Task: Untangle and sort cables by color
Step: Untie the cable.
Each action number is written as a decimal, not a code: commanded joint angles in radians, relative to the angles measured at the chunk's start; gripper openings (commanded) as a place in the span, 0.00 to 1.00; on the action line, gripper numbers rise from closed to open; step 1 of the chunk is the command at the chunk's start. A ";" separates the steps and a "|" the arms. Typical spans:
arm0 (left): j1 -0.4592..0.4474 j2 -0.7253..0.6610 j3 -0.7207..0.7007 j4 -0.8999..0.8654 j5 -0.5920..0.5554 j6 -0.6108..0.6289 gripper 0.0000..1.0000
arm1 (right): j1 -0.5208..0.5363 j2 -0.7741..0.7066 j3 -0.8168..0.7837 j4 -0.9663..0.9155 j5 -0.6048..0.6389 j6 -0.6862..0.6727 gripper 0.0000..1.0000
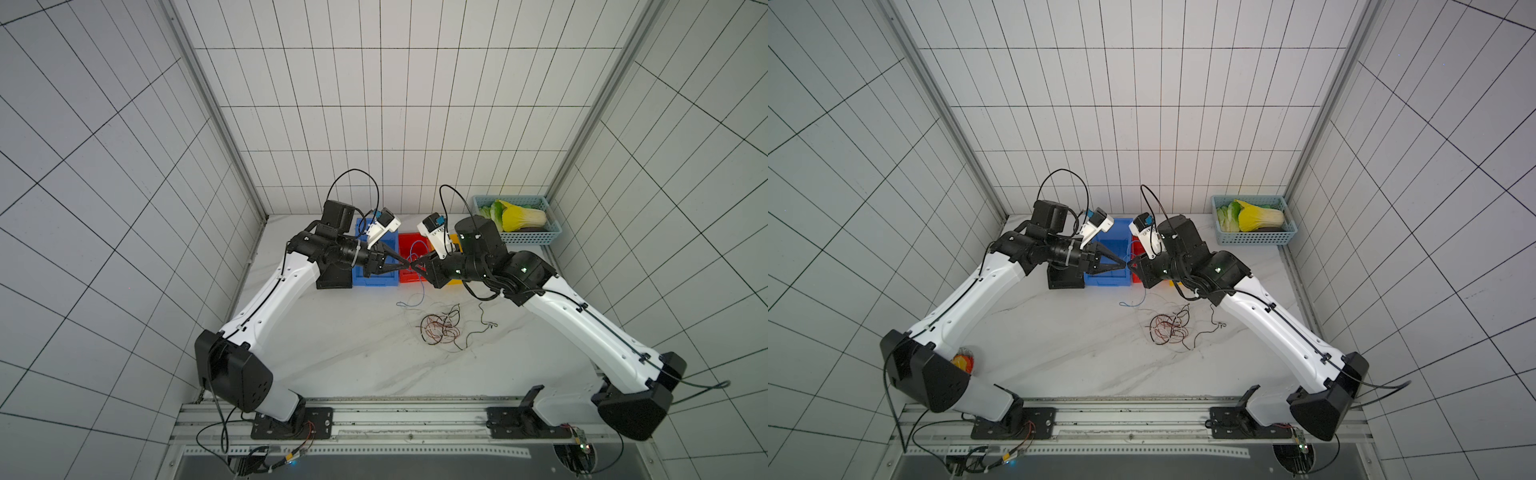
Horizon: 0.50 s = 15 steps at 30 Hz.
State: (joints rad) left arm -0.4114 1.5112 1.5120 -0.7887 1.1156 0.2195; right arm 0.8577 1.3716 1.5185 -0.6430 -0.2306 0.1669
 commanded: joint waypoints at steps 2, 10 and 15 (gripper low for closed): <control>-0.005 -0.007 -0.003 -0.002 0.026 0.001 0.00 | 0.006 0.027 0.046 0.020 0.016 -0.015 0.23; 0.016 -0.008 -0.009 0.067 -0.075 -0.092 0.00 | 0.006 0.005 0.004 0.039 0.015 -0.020 0.00; 0.102 -0.010 -0.044 0.235 -0.153 -0.321 0.00 | 0.005 -0.057 -0.095 0.044 -0.052 -0.105 0.00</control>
State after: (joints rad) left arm -0.3534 1.5112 1.4891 -0.6769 1.0317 0.0502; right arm 0.8577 1.3628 1.4776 -0.6083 -0.2352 0.1253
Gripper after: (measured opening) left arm 0.047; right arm 0.044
